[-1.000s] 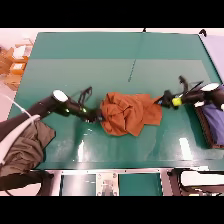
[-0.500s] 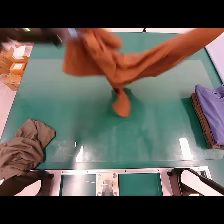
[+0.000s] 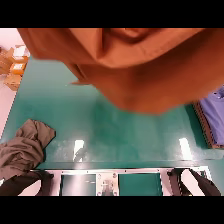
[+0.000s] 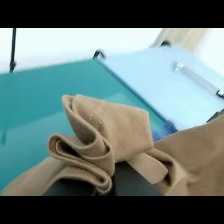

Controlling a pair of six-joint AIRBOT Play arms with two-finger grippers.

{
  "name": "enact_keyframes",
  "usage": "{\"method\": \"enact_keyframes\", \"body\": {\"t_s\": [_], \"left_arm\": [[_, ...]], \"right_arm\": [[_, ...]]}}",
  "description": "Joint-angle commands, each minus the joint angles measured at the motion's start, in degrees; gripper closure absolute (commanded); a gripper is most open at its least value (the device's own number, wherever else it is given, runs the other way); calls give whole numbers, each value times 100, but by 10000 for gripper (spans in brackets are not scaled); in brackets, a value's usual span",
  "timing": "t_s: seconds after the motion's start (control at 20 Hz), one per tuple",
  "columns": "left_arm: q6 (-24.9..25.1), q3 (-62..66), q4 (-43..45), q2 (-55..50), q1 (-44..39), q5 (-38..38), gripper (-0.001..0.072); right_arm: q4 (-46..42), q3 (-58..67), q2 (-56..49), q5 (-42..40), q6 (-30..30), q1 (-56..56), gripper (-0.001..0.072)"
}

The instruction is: Fold the shirts.

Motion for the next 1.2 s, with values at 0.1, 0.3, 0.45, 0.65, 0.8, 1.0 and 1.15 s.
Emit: {"method": "enact_keyframes", "body": {"t_s": [0.1,0.3,0.45,0.65,0.8,1.0,1.15], "left_arm": [[-365,-1941,986,0,7,-780,678],[22,-4212,817,-590,7,339,678],[715,-4874,398,-1829,7,1307,678],[1285,-4352,-444,-3473,7,2236,678],[1281,-3580,-188,-3899,131,2164,117],[1071,-2190,-107,-3877,1086,192,25],[920,-2223,-31,-3864,1567,-1401,83]], "right_arm": [[2,-1460,-131,-33,-149,116,697],[-11,-3464,-1095,-378,-671,1032,697],[-24,-4555,-2369,-1314,-813,1665,697],[24,-4494,-4118,-1480,-804,2017,695],[17,-4468,-4430,-1224,-804,1867,410],[-35,-4238,-4013,468,-850,966,299],[-798,-5027,-3270,1189,-776,756,301]]}}
